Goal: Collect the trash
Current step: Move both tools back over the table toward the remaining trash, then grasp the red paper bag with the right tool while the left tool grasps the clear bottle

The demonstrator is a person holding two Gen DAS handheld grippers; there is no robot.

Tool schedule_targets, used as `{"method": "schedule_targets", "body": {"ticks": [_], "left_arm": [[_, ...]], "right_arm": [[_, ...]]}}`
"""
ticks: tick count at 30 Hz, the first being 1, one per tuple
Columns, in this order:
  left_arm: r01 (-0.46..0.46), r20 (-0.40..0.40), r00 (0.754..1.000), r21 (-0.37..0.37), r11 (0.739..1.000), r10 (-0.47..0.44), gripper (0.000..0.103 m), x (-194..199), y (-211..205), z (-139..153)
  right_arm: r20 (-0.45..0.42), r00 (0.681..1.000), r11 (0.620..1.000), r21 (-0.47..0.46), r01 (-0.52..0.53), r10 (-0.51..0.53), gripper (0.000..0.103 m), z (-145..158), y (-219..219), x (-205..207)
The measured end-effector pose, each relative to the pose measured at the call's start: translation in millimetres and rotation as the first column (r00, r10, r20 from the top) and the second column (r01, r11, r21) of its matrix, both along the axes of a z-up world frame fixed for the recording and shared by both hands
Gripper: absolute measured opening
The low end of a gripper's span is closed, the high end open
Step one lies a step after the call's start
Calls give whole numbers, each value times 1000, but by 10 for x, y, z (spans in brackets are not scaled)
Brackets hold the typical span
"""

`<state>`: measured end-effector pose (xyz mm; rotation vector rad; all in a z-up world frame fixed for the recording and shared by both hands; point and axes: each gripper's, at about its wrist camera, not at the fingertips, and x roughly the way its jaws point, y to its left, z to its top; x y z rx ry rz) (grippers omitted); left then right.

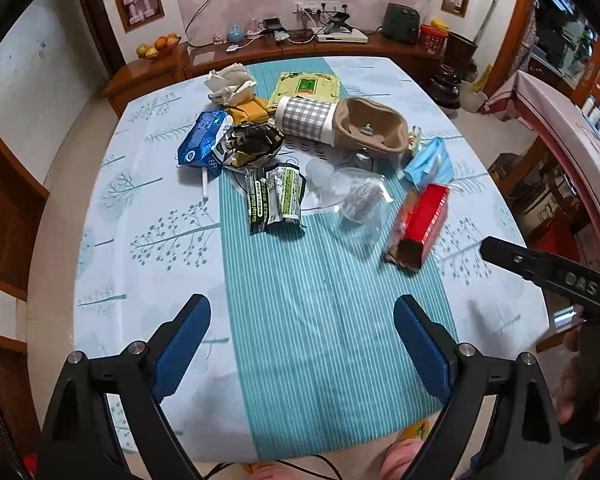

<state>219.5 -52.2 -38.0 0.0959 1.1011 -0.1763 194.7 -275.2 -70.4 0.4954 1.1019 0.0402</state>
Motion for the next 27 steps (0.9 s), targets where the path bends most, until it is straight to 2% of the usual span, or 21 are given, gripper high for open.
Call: {"method": "schedule_targets", "body": {"ticks": [9,12,14,17,19,21,25,27], "left_arm": [[-47,-32,998,-62,997,45,92,377,-21,-177],[-71,-44,997,-84,994,68,92,509,-11,-203],[-86,-56,995,-99,991,80,92,593,-15,-222],[-117,-86,991,-122,986,107,92,763,-74,-280],[-136,-104,987,-124,983,123,92,863,-128,-323],[-167,-134,979,-115,979,151,92,997,-211,-384],[-205,-166,968,-106,973,186,92,1192,-357,-437],[-214,-182,963,-74,974,197,92,1294,-454,-466]], "right_arm": [[-103,986,985,98,141,-131,64,-515,-26,579],[-138,979,982,90,166,-153,66,-653,5,691],[-111,983,985,73,155,-147,65,-632,46,723],[-107,990,995,21,95,-92,54,-609,127,766],[-104,992,998,8,67,-66,51,-592,155,763],[-90,995,999,21,47,-45,28,-563,154,746],[-95,995,1000,4,7,-6,23,-510,127,747],[-100,995,1000,7,2,-1,22,-515,89,736]]}}
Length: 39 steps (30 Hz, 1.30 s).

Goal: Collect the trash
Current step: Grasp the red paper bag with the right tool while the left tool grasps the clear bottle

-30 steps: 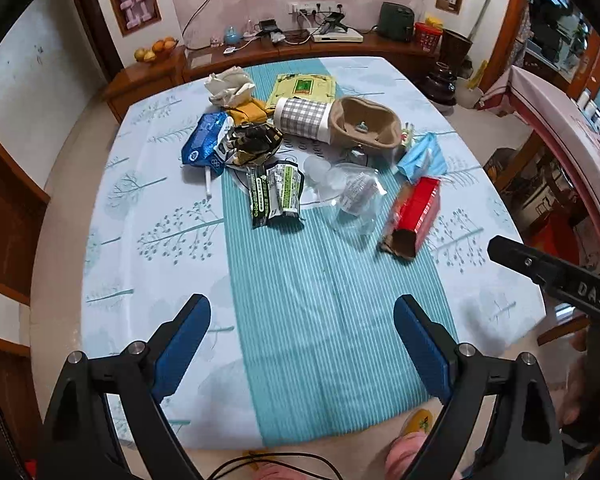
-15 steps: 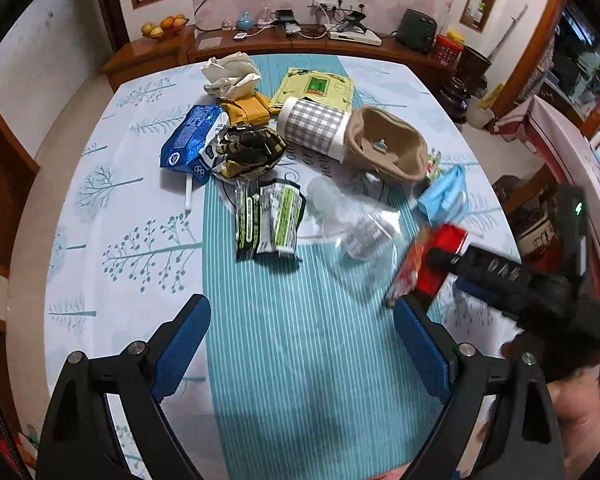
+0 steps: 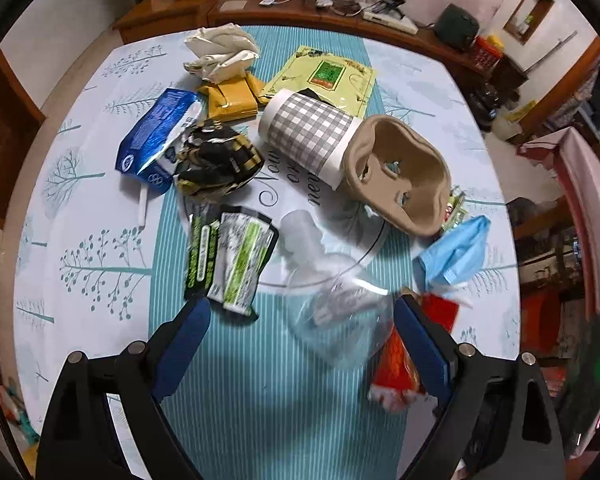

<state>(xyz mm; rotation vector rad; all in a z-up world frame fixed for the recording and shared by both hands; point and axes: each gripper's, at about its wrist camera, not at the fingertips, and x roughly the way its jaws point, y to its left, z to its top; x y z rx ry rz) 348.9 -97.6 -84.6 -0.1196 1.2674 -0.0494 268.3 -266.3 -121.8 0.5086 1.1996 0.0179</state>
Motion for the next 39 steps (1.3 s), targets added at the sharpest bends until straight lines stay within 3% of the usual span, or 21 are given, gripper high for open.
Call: {"method": "schedule_targets", "body": {"ticks": [8,12,21,24,27,30,33,34,39], "left_arm": [[11,-86,996,174,985,4,92,239,-286,-234],[20,-137,990,217,976,10,92,281,-325,-365],[14,-120,993,156,988,4,92,277,-246,-329],[7,-147,989,93,996,6,91,287,-166,-416],[19,-183,983,28,999,-14,78,288,-133,-514],[44,-144,989,53,998,-36,74,262,-171,-500],[56,-124,991,50,997,-50,62,235,-234,-480],[66,-124,990,37,997,-61,53,230,-263,-484],[92,-158,983,-47,995,-98,41,177,-380,-553]], "right_arm": [[2,1000,999,32,23,-23,21,-27,-149,-42],[1,1000,999,40,25,-25,21,-28,-164,-67],[-2,999,997,67,34,-34,21,-38,-191,-133],[2,999,997,70,37,-37,21,-40,-189,-152],[6,999,997,69,34,-35,21,-44,-181,-168],[11,1000,997,66,29,-29,21,-47,-170,-185],[12,1000,998,64,23,-24,21,-47,-164,-204],[12,1000,998,64,22,-23,21,-46,-160,-211],[6,1000,996,83,25,-25,21,-54,-170,-254]]}}
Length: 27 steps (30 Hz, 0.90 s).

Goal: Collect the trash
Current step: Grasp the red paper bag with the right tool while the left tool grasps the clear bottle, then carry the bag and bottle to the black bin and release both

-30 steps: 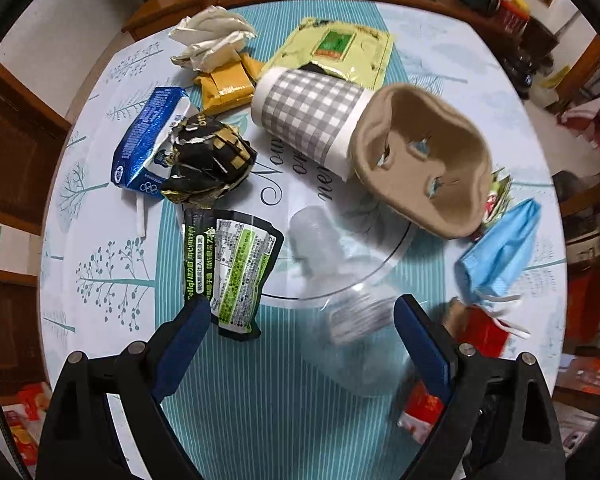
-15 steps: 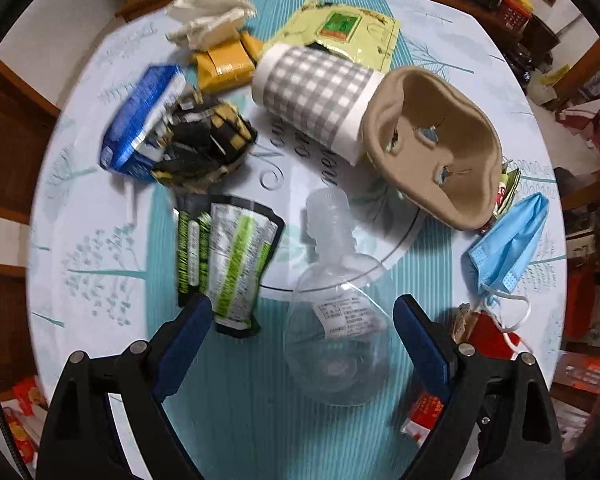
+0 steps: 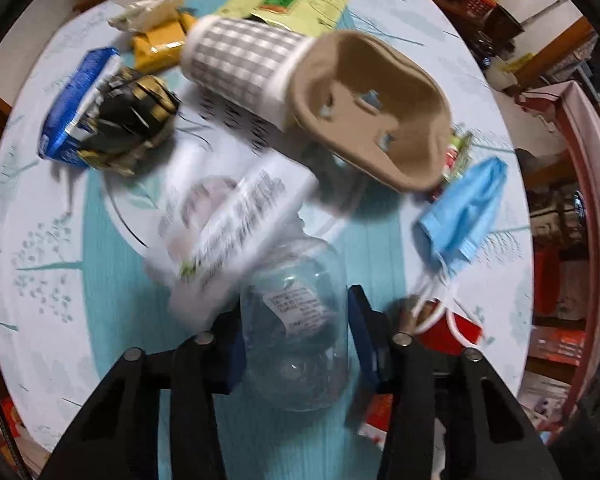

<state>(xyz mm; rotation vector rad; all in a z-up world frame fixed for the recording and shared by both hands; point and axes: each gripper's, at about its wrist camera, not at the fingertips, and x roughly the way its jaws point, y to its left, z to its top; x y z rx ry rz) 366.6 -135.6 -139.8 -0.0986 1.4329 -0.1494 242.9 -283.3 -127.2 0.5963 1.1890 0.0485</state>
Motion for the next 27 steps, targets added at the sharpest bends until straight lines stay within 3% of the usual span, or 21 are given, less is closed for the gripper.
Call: {"method": "schedule_targets", "body": {"ticks": [6,10,18,27], "left_arm": [[-14,-18,1000,-60,998,13,26,-254,86,6],[-22,12,1000,-90,996,24,25,-523,249,136],[56,102,994,-77,995,-48,25,-1244,479,559],[142,178,975,-51,989,-131,25,-2076,612,846]], "right_arm": [[-8,1000,999,35,1,-1,18,-16,-15,-134],[-17,1000,997,78,-4,5,15,2,-15,-294],[1,1000,990,137,-22,22,13,203,62,-794],[38,994,993,60,-101,99,13,588,257,-1484]]}}
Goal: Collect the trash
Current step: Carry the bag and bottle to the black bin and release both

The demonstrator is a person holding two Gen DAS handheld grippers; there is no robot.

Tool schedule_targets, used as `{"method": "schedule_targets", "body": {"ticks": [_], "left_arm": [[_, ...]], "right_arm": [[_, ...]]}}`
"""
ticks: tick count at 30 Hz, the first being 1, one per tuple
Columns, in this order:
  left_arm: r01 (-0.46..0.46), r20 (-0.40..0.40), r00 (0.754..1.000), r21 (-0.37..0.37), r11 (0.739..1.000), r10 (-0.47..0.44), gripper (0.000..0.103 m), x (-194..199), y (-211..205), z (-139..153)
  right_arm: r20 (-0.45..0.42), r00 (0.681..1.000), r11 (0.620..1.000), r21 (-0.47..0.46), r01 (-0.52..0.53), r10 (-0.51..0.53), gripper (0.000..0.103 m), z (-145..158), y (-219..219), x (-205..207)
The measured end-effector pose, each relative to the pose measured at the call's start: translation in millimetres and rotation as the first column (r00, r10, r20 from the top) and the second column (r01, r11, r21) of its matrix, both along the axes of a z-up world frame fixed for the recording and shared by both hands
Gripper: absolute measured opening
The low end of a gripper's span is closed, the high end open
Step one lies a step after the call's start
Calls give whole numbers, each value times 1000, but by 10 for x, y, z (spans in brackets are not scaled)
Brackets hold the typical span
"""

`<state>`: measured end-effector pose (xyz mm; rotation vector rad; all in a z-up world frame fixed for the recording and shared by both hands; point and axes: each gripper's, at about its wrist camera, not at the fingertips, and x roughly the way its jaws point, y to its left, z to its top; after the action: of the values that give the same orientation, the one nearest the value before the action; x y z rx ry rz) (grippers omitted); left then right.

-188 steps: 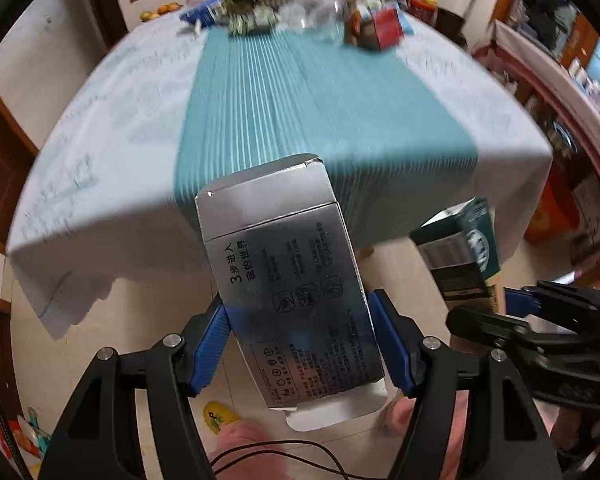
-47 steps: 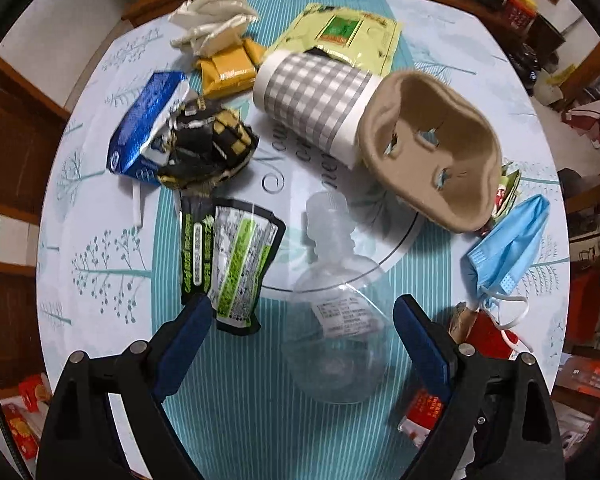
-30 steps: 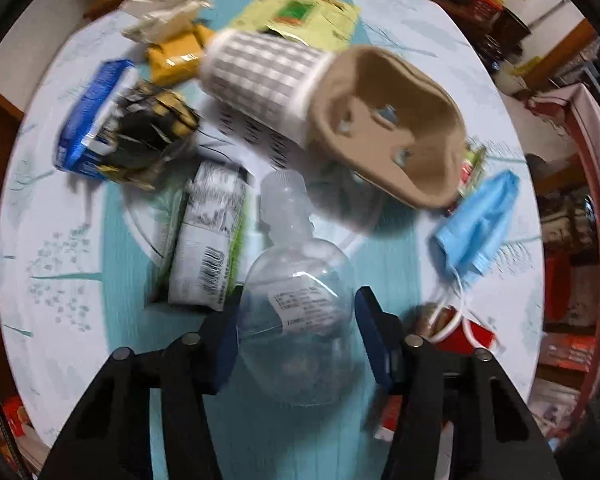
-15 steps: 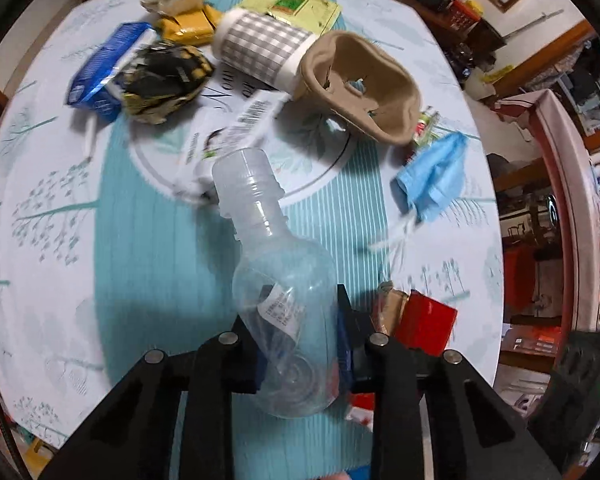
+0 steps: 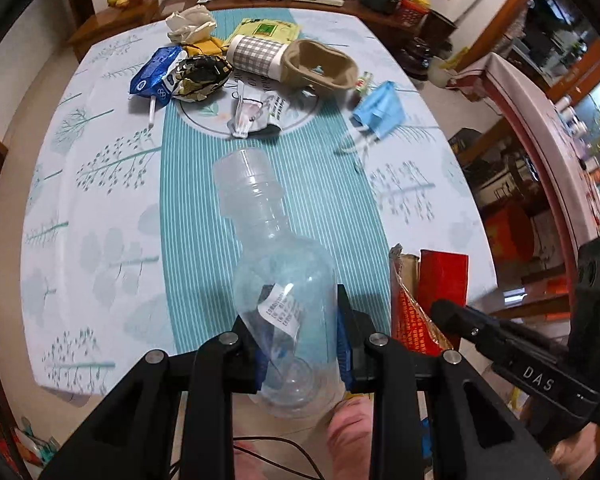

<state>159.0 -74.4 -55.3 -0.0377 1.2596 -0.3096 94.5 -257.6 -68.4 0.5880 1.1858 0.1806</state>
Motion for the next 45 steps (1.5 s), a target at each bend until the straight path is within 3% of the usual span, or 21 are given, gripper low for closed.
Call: {"method": "schedule_targets", "body": {"ticks": [11,25,33,45], "left_arm": [[62,56,997,5,998,-62,25,-666,135,-36],[73,88,993,35,997,-76,25,-1074,165,-438],[69,64,995,47,997,-72,25,-1307,66,-964],[37,45,998,131,991,-43,24,-1485,24,-2268]], "right_arm": [[20,993,985,-130,-109,112,13,117,173,-592],[-49,988,976,-157,-154,148,13,-296,327,-849],[-125,985,978,-154,-138,119,13,-888,334,-986],[-241,968,982,-157,-104,64,13,-2283,379,-956]]}}
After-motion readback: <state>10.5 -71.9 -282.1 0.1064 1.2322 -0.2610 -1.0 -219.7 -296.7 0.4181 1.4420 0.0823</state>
